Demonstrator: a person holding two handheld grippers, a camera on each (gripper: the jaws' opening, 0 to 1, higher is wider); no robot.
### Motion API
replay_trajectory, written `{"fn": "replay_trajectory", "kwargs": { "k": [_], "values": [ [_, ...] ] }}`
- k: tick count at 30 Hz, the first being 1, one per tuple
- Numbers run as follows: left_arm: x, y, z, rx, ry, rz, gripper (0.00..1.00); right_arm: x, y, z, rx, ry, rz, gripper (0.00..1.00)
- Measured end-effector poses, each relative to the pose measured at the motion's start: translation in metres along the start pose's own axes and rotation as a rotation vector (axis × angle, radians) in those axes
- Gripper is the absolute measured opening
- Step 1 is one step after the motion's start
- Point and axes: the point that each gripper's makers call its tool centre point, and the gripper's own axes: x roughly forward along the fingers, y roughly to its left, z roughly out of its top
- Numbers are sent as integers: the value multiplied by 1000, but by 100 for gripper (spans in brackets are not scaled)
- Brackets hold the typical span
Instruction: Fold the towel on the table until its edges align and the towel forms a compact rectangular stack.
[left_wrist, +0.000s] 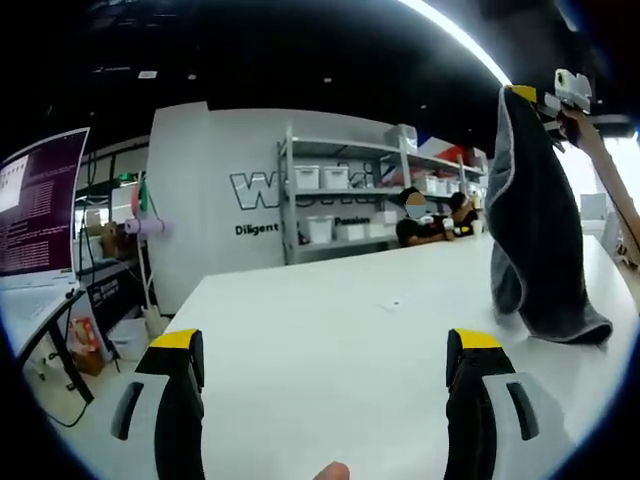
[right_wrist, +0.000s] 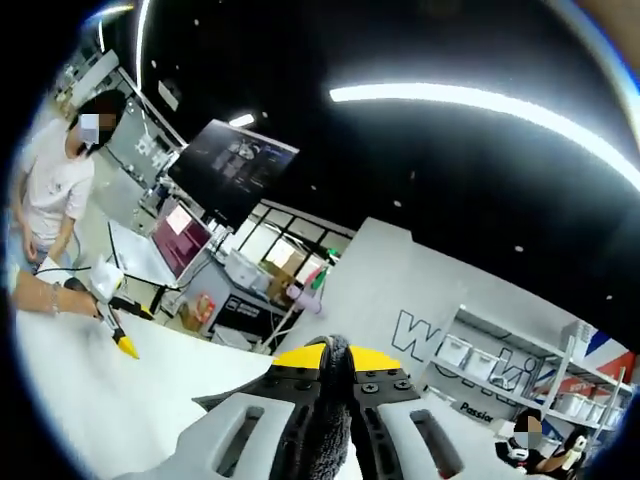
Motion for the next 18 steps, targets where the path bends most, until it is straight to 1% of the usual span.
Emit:
{"fn": "replay_trajectory", "kwargs": {
  "k": [1,2,3,4,5,7,11,12,14,15,17,18],
  "values": [
    [0,1,0,-1,1,1,99,-1,9,2,0,-6,18,3],
    [0,1,0,-1,1,1,99,-1,11,3,0,-8,23,3],
    [0,1,-1,-1,2,1,99,0,17,6,1,-13,48,3],
    [0,0,-1,-1,2,1,99,-2,27,5,3,-16,69,3],
    [-1,0,-1,0,2,1,99,-5,42,4,7,-18,94,3],
    [-1,0,-1,1,2,0,99,-7,54,2,12,-15,125,3],
    [-1,0,-1,0,6,1,99,-15,92,-3,39,-6,230,3],
    [-1,0,-1,0,6,0,99,-20,108,-7,49,-2,267,3],
    [-1,0,-2,1,7,1,99,-25,126,-9,58,0,315,3],
    [-1,0,-2,1,8,1,99,-26,128,-9,59,1,321,3],
    [0,0,-2,2,9,1,99,-30,145,-10,75,3,363,3],
    [0,0,-2,2,11,1,99,-34,159,-12,86,5,403,3]
  ]
}}
